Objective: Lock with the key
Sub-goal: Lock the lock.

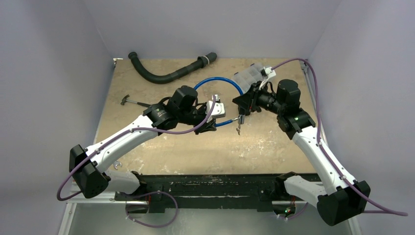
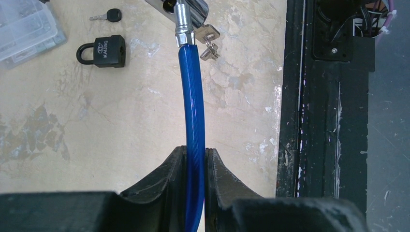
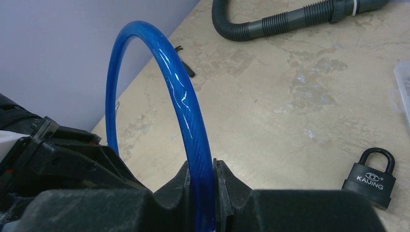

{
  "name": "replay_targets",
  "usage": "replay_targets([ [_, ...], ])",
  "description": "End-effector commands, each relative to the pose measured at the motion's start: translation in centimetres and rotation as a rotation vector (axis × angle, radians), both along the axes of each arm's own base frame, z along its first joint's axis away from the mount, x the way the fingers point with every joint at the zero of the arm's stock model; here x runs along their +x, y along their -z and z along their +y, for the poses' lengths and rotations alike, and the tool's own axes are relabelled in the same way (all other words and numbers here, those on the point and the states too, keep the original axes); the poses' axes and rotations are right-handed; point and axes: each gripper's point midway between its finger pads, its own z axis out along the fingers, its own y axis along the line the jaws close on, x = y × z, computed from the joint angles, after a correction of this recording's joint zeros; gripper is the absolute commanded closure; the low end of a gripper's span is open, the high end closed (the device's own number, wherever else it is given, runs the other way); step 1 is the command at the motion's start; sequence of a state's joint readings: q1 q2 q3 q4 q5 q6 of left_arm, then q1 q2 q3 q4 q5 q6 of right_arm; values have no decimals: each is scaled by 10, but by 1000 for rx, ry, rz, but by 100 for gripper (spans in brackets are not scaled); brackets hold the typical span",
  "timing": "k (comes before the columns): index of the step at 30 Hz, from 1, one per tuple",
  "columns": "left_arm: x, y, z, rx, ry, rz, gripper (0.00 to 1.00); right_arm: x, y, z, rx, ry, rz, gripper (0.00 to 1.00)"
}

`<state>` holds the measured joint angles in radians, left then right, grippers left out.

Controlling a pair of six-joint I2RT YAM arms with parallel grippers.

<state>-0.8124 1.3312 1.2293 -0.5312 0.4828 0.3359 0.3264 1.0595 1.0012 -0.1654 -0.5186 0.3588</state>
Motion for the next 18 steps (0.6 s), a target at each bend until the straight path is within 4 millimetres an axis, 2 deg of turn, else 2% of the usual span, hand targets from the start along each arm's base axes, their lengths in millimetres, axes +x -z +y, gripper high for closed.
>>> replay_targets([
  [1, 3, -14, 2, -23, -8, -28, 100, -2, -41, -1, 50, 1, -111, 100],
  [10, 6, -11, 6, -28, -37, 16, 100, -6, -38, 0, 49, -19, -114, 100],
  [18, 9, -8, 6, -13, -31, 20, 100, -1, -39, 0, 48, -5, -121, 100],
])
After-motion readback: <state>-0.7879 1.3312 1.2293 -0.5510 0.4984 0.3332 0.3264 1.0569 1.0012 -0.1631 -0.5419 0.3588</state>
